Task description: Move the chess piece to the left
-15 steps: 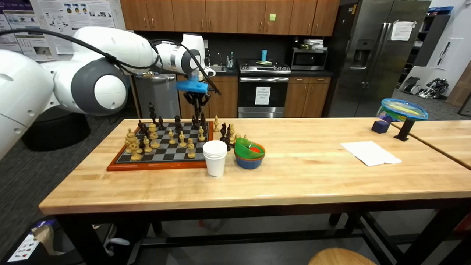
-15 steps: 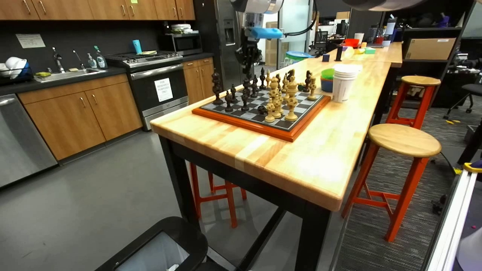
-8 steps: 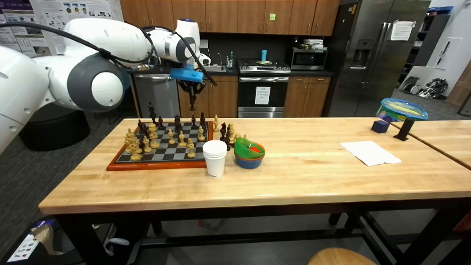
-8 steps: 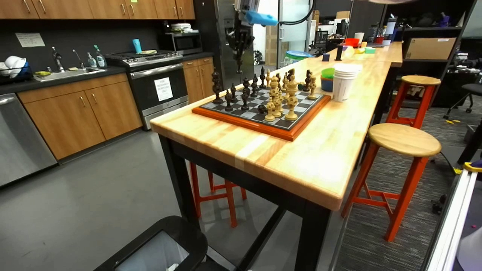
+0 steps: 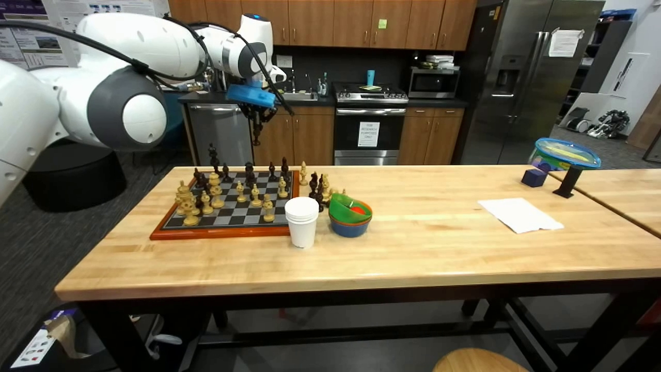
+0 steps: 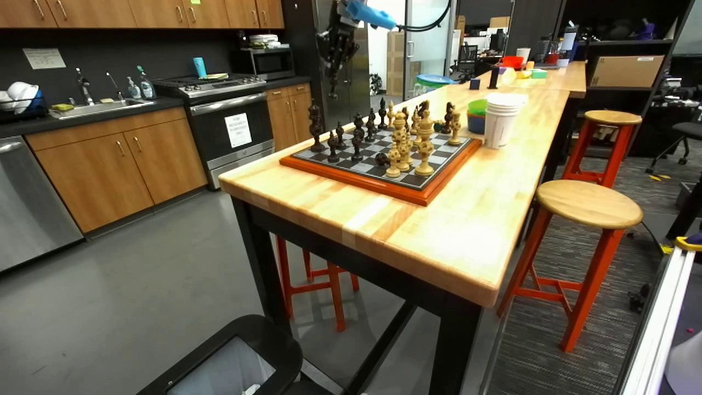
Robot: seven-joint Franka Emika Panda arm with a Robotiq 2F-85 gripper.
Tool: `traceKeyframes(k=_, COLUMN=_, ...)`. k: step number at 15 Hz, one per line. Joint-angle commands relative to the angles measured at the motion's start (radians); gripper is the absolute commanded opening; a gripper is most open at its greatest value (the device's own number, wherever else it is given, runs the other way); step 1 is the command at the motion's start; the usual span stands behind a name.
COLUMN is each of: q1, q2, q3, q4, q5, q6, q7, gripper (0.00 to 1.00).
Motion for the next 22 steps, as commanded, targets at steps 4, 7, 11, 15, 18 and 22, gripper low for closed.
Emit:
traceKeyframes(k=4, q1=-0.001, q2=-0.093, q3=0.004, q4=-0.154, q5=0.000, q6=-0.019, q7=-0.017, gripper=0.05)
traceKeyframes(k=7, q1=0.001, q2=-0.121, q3=0.007, q4=-0.214, q5=-0.001, q6=-0.008, q7=-0.032, gripper=0.05)
traceKeyframes(k=11, q1=0.005, q2=-0.157, q3=0.008, q4=-0.289, q5=-0.004, q6=0.000, q7=-0.056, gripper=0.05)
traceKeyframes(k=15, q1=0.010, q2=-0.190, q3=0.009, q4=-0.370, q5=-0.008, q6=0.021, q7=-0.093, gripper=0.05)
traceKeyframes(k=18, q1=0.015, q2=-0.209, q3=0.008, q4=-0.424, q5=-0.011, q6=0.038, q7=-0.113, gripper=0.05)
traceKeyframes(k=22, q1=0.028, q2=-0.226, q3=0.003, q4=-0.477, q5=-0.011, q6=0.059, q7=-0.144, gripper=0.05)
